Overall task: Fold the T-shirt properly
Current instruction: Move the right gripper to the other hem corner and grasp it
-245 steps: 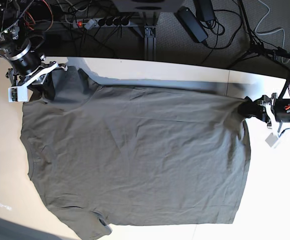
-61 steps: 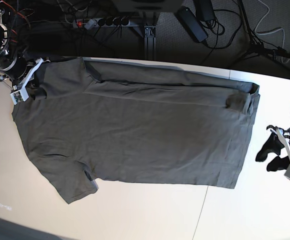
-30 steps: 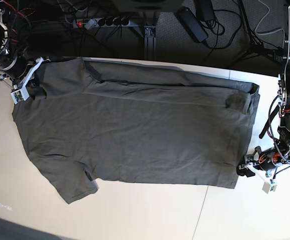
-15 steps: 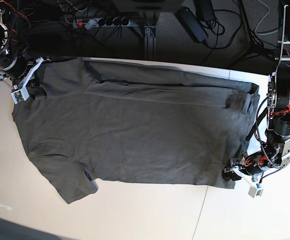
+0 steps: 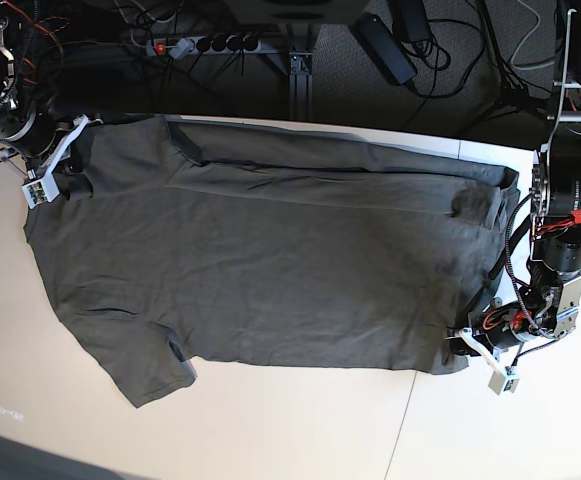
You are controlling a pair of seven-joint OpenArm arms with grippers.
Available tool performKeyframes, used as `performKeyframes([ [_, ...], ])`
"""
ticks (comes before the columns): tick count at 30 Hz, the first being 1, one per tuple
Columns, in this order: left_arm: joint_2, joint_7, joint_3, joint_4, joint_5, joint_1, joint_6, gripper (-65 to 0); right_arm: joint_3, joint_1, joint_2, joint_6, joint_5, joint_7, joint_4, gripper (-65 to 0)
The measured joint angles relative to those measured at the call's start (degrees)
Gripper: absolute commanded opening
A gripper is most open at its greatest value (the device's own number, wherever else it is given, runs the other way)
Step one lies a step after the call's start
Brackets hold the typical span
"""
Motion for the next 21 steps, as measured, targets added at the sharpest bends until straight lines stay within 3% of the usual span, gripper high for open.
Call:
performKeyframes([
  [6,0.1,0.0,0.0,0.0,0.0,0.0,-0.7,-65.0,0.8,0.0,0.0,0.0,4.6,-0.5,3.0,-65.0],
  [15,0.5,1.3,0.0,0.1,-0.8,0.0,-0.8,-65.0,7.3,0.5,0.0,0.0,4.9,-0.5,9.4,-65.0],
  [21,1.5,3.8,0.0,0.3,-1.3,-0.2,-2.3,-65.0,8.4,10.9,0.2,0.1,5.3,-0.6,2.6,-65.0],
])
